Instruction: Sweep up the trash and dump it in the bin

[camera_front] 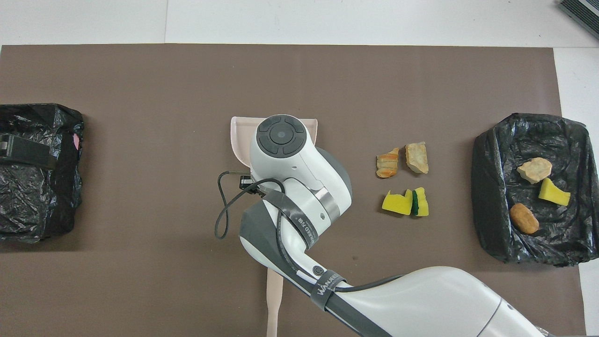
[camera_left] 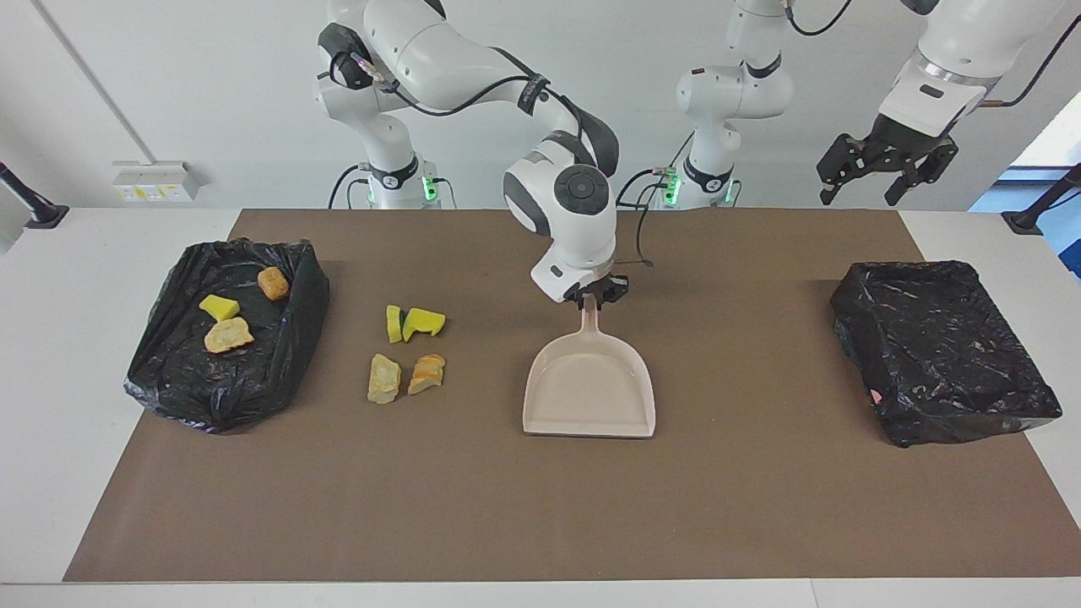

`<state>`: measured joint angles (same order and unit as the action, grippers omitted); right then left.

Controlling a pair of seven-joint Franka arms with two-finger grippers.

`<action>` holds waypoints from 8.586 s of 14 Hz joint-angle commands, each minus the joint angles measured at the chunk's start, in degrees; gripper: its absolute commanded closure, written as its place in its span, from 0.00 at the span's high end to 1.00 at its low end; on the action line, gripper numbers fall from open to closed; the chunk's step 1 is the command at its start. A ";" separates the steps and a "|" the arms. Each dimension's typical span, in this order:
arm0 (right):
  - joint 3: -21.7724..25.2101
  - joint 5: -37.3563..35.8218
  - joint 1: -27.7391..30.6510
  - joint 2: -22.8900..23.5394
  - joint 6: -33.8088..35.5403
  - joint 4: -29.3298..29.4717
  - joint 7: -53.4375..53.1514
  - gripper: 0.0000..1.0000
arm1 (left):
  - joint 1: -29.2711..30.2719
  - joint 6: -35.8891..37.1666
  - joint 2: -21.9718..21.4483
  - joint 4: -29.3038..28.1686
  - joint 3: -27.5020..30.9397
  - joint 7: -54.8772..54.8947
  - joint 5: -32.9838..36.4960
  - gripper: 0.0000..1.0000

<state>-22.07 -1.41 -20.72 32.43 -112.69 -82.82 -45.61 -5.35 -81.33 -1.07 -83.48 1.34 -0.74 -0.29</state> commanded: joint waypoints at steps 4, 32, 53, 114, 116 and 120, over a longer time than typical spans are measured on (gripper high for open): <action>-0.08 -3.16 -0.20 -0.34 -1.57 -0.50 -0.79 1.00 | 0.43 0.65 -0.33 0.33 -0.37 -0.05 0.65 1.00; -0.43 28.13 -17.05 -37.36 -14.27 -51.46 -5.53 1.00 | -29.28 -46.11 16.98 -22.96 -1.16 -26.33 1.00 1.00; 0.27 25.93 -16.99 -34.79 -13.28 -50.52 -5.98 0.00 | -25.42 -31.09 13.29 -23.93 -0.37 5.88 3.99 0.00; -0.69 -1.23 32.94 -44.82 16.63 -51.55 40.25 0.00 | -32.18 -37.23 7.40 -38.34 -0.99 38.97 15.76 0.00; -0.96 1.56 32.33 -43.07 15.49 -52.70 40.60 0.00 | -32.09 -37.23 7.40 -38.34 -0.99 38.97 15.76 0.00; -1.05 11.32 27.94 -39.21 11.55 -52.35 41.22 0.00 | -32.01 -38.20 7.31 -39.04 -0.99 38.97 15.76 0.00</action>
<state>-22.87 6.49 8.79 -8.86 -98.29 -135.14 -5.82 -37.11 -117.40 7.99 -119.67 -0.03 38.39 15.76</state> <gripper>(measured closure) 0.740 0.687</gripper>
